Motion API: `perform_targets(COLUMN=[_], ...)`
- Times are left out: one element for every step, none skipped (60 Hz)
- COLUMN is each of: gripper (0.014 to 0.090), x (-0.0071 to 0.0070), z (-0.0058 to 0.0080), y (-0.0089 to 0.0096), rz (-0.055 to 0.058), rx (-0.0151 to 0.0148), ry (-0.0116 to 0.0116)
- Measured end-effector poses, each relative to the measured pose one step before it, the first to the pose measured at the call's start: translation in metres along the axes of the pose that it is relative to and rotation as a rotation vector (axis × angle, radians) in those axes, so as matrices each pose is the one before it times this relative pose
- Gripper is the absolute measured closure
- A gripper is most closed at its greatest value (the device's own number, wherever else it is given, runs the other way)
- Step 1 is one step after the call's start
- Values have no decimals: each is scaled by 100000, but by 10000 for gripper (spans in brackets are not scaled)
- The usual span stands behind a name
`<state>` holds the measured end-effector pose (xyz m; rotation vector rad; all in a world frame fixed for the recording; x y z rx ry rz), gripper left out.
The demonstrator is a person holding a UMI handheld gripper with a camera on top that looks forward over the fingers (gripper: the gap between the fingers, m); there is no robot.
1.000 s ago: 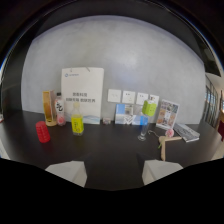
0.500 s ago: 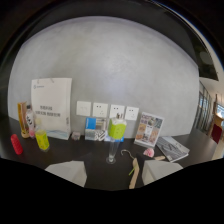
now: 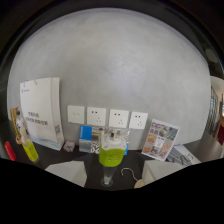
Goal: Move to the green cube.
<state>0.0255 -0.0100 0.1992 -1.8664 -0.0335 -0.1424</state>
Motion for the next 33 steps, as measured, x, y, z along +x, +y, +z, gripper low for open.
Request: perform_targets(gripper=[212,209,208,211,211,208,211,214,214,208,210,212,213,212,214,210,210,207,208,215,208,212,210,210,211,214,211,212,211,211,212,212,214], x=[81,67,134,5,29,44,48,39,9,-15,-19,-25,-19,-13,-5,-7,-1,-14,-10,2,13,11,0,-14,-5,10,-4,-18,-14,-16,-5,3,22], z=[184,174,238,107,137,126,127,111,113,105,130,82,64,55,52,51,57,39,28,31,29,22,8,29,17,24,19,9,1,5,20,-5,11], y=[10,5,-4,40,15,18,44,40,38,47,-4,42,44,28,23,19,12,-1,5,-12,-8,-6,-23,-24,-17,-10,-7,-19,-13,-17,-9,2,-2], rz=[45,34,15,-35,5,32,3,-35,-21,-5,-20,55,86,83,99,70,54,27,43,61,44,37,37,34,56,95,148,140,77,45,66,96,62], rx=[-123,-82,-60,-150,-16,-53,-112,-122,-163,-186,-398,-99,-68,-20,-72,-101,-68,10,42,-6,-31,-1,29,-2,-45,-89,-96,-39,10,12,-11,21,21], ry=[102,-45,-259,-219,-49,43,26,-26,-133,-176,-217,-148,-117,-62,-54,-111,-140,-101,-38,24,-30,-76,-45,10,27,-32,-104,-144,-128,-94,8,24,-31])
